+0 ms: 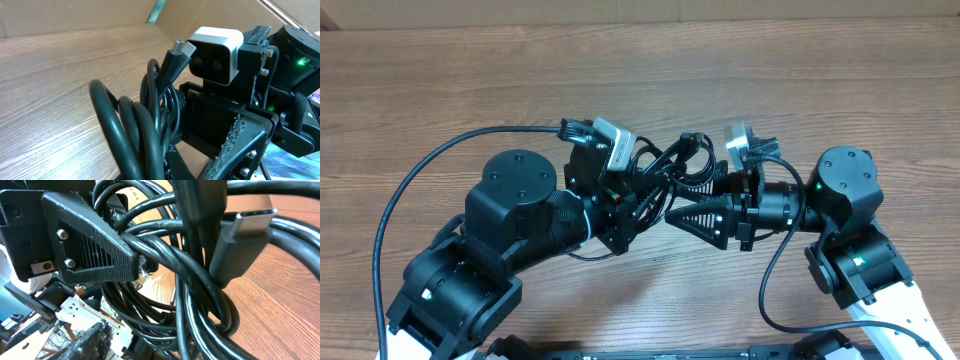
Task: Untangle cables
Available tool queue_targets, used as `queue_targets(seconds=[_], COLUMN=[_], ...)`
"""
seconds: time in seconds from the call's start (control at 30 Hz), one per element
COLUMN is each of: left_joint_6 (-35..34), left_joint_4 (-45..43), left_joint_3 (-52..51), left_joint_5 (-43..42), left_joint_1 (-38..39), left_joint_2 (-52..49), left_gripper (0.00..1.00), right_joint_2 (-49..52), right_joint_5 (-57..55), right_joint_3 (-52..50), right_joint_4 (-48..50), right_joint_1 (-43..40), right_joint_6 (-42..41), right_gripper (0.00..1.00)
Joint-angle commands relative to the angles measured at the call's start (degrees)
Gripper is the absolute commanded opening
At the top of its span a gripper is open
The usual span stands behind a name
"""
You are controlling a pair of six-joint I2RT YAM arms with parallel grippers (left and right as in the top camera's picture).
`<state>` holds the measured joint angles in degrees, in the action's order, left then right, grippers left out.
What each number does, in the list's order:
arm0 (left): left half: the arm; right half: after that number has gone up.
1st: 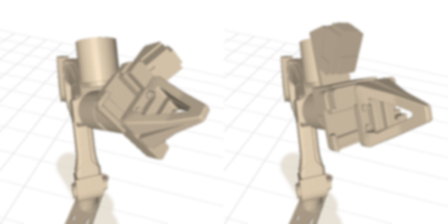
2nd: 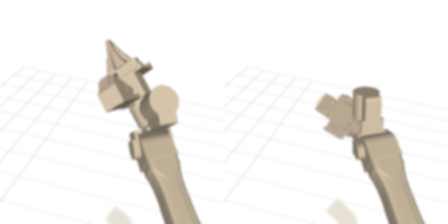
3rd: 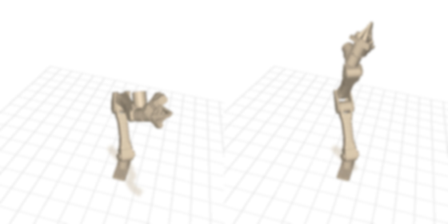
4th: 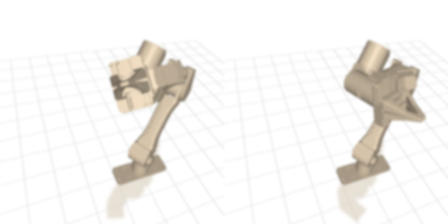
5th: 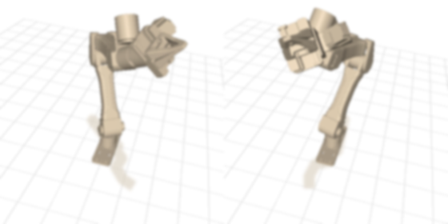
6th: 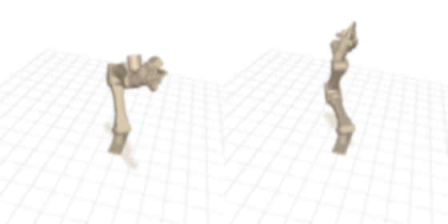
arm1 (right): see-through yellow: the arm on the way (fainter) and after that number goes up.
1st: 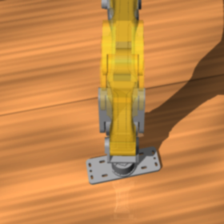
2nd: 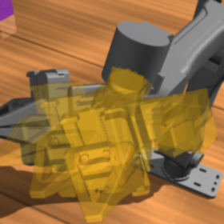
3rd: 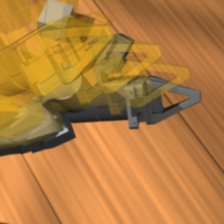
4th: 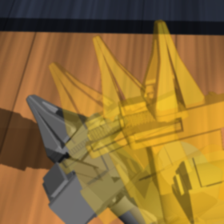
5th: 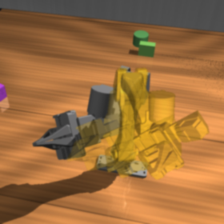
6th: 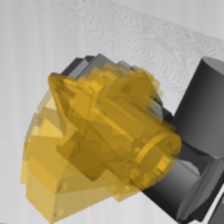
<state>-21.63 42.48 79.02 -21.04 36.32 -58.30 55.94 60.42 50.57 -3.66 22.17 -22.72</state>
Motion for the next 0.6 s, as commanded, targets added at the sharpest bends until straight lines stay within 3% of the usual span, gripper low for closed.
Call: queue_targets(seconds=[0.0,0.57], left_joint_6=[0.85,0.83], left_joint_4=[0.13,0.5], left_joint_3=[0.52,0.52], left_joint_5=[-6.71,-10.12], left_joint_1=[0.46,0.46], left_joint_2=[0.33,0.2], left_gripper=[0.04,0.04], right_joint_2=[0.72,0.7], right_joint_5=[-4.48,-6.38], right_joint_3=[0.52,0.52], right_joint_4=[0.66,5.68], right_joint_1=[-0.2,-0.2], right_joint_6=[0.28,0.0], right_gripper=[0.56,0.63])
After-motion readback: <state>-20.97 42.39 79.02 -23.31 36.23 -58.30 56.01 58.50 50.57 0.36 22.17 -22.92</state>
